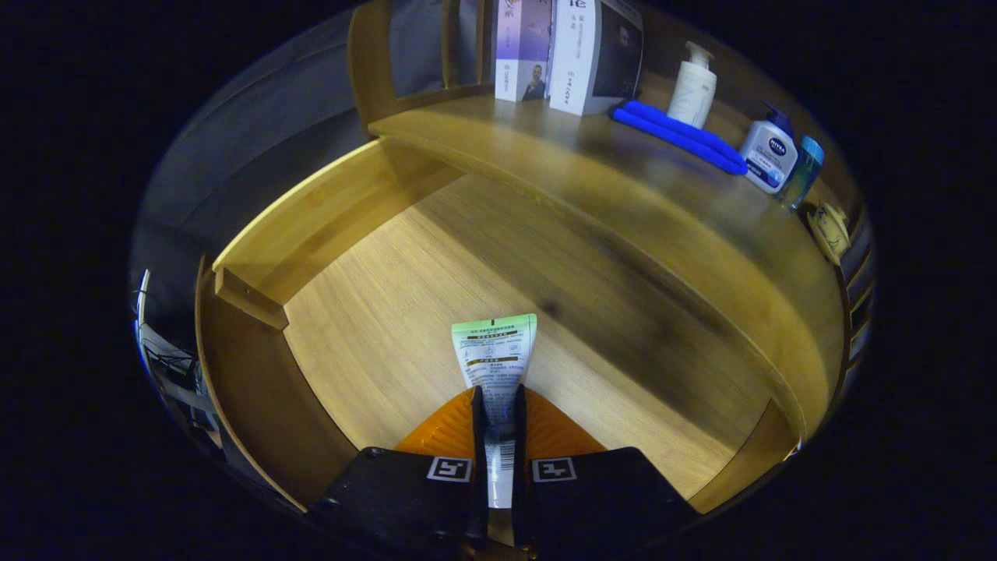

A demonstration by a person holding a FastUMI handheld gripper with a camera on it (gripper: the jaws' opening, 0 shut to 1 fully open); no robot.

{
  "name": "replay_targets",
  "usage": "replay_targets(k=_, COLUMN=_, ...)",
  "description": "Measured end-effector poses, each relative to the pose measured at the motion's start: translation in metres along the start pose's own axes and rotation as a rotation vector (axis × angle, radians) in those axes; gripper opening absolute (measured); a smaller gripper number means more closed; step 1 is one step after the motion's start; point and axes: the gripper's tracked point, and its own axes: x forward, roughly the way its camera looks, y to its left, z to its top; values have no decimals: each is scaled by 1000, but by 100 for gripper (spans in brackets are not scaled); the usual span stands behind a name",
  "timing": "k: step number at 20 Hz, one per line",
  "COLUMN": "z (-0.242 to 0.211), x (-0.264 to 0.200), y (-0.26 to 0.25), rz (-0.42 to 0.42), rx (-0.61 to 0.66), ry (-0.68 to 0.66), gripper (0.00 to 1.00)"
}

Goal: Pull open the drawer, take out the items inside it, and place them on the countertop above the cabinet.

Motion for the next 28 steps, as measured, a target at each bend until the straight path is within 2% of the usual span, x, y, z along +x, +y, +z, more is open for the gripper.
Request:
replay_targets(k=5, z=17, x=-26, y=17, rz=22, rx=-26, ry=-70, gripper=14)
replay_targets(k=8, z=34, x=-41, y=26, rz=46, rx=2, ry=-122, gripper=14)
replay_targets(k=11, z=53, x=-54, y=23, rz=25, rx=19, ry=-174, gripper=14)
replay_targets(k=21, z=107, x=-76, y=-18, rz=-7, rx=258, ry=-317, gripper=14)
replay_targets(k=28, z=129, x=-76, y=-67, rz=-93, rx=392, ry=-376, gripper=16)
